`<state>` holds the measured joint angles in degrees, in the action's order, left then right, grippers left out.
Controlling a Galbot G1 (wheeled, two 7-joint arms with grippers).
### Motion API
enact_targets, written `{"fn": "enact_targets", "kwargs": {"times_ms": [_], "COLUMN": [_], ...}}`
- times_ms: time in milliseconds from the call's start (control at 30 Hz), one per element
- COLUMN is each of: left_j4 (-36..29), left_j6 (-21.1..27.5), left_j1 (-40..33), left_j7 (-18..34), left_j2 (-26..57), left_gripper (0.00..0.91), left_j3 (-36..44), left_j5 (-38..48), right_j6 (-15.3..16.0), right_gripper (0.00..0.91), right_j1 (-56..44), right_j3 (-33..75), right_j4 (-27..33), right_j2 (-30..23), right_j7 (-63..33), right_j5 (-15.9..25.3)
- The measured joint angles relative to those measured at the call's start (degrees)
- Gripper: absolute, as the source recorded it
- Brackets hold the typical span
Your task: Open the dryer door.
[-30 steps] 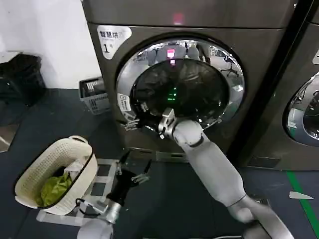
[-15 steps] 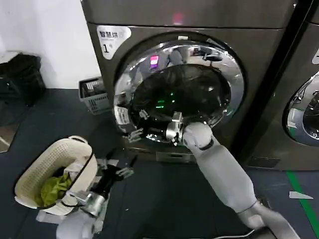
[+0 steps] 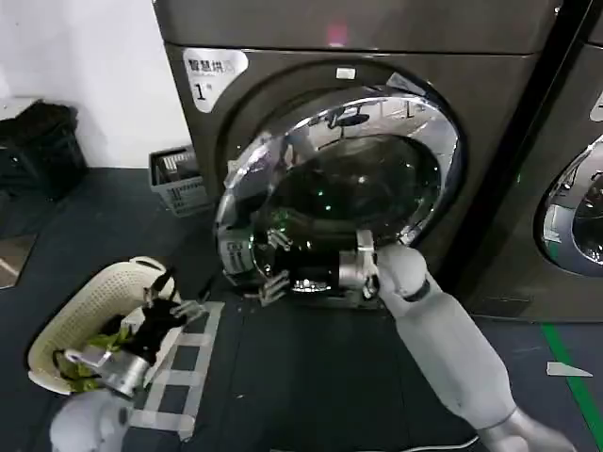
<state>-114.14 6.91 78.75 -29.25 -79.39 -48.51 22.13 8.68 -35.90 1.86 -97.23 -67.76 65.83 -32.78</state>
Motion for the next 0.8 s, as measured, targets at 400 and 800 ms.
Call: {"fn": "enact_targets", "kwargs": {"times_ms": [400,800], "left_j4": [2.7,6.3], "left_j6": [2.4,2.8], "left_j1": [-6.7,-13.6], "left_j7": [-0.1,-1.0], "left_j2": [6.9,14.7], "left_gripper": [0.907,0.907], "left_j3": [4.8,17.3], "left_j5": [12.9,18.2], "right_j6": [-0.2,-2.2], "right_gripper": [0.907,0.907], "right_j1": [-6.9,-13.7], "right_j3": [4.5,14.1], "right_j4": [-5.4,-9.2], "right_j2": [4.8,9.5], "right_j7": [6.0,8.8], "right_j5": [-0.4,-0.9]}}
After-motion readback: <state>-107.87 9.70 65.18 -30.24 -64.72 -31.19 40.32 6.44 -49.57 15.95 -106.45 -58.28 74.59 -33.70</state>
